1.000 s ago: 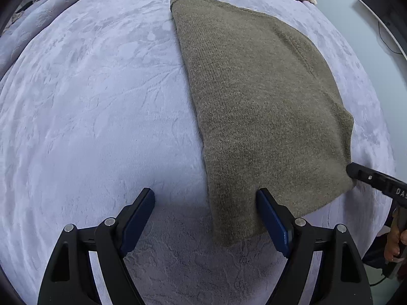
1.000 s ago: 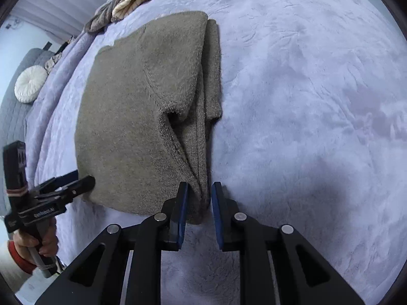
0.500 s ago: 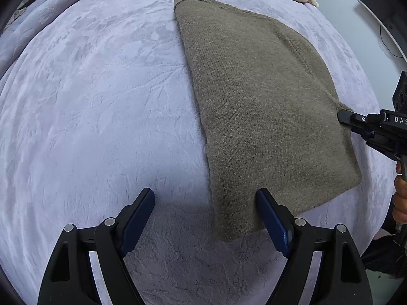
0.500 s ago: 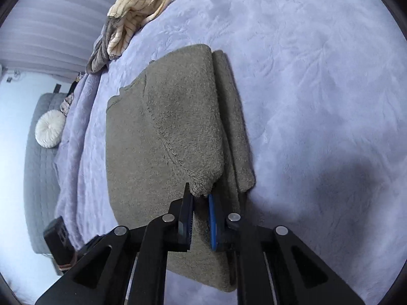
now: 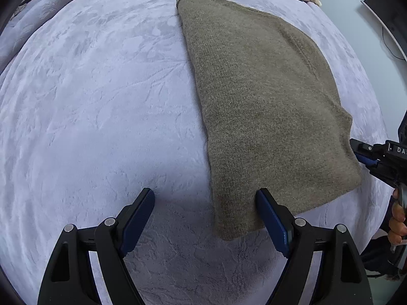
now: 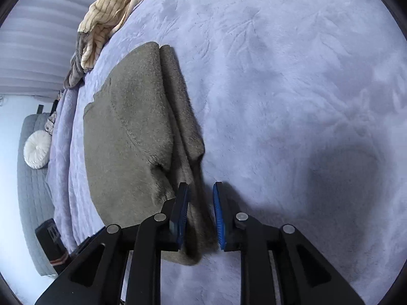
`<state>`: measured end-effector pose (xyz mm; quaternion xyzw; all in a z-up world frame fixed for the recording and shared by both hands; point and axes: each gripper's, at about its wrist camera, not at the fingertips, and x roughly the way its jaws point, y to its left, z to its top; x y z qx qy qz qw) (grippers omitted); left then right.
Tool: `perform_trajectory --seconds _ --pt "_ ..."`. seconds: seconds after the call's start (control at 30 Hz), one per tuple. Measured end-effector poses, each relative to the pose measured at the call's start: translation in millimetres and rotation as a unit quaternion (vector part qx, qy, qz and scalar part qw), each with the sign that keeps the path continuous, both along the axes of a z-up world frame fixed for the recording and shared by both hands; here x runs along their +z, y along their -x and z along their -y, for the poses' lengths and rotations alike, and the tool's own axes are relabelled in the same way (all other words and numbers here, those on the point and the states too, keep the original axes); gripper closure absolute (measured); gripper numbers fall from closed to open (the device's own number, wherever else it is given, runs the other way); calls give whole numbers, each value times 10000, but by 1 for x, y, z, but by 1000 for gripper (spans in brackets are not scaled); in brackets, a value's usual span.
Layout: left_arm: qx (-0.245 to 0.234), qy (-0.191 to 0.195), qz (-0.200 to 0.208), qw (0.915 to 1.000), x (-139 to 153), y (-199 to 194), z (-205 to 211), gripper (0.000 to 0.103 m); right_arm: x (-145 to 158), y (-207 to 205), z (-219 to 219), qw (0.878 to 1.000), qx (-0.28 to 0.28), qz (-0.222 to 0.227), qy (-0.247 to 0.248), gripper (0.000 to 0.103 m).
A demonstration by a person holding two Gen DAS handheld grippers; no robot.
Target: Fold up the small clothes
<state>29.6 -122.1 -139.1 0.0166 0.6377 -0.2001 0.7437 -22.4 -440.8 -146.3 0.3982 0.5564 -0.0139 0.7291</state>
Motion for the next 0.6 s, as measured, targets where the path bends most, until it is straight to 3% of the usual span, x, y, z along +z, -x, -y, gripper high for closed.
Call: perform_trajectory --seconds 0.17,0.23,0.3,0.6 --pt "-6 -3 -11 10000 0 0 -1 20 11 9 -1 9999 64 37 93 79" --pt "-12 -4 -16 10000 0 0 -1 20 13 9 -3 9998 117 51 153 68" --pt "-7 -5 -27 10000 1 0 -2 20 13 9 -5 9996 166 49 216 65" --pt "52 -24 -115 9999 0 0 1 20 2 12 -8 9998 111 -81 157 62"
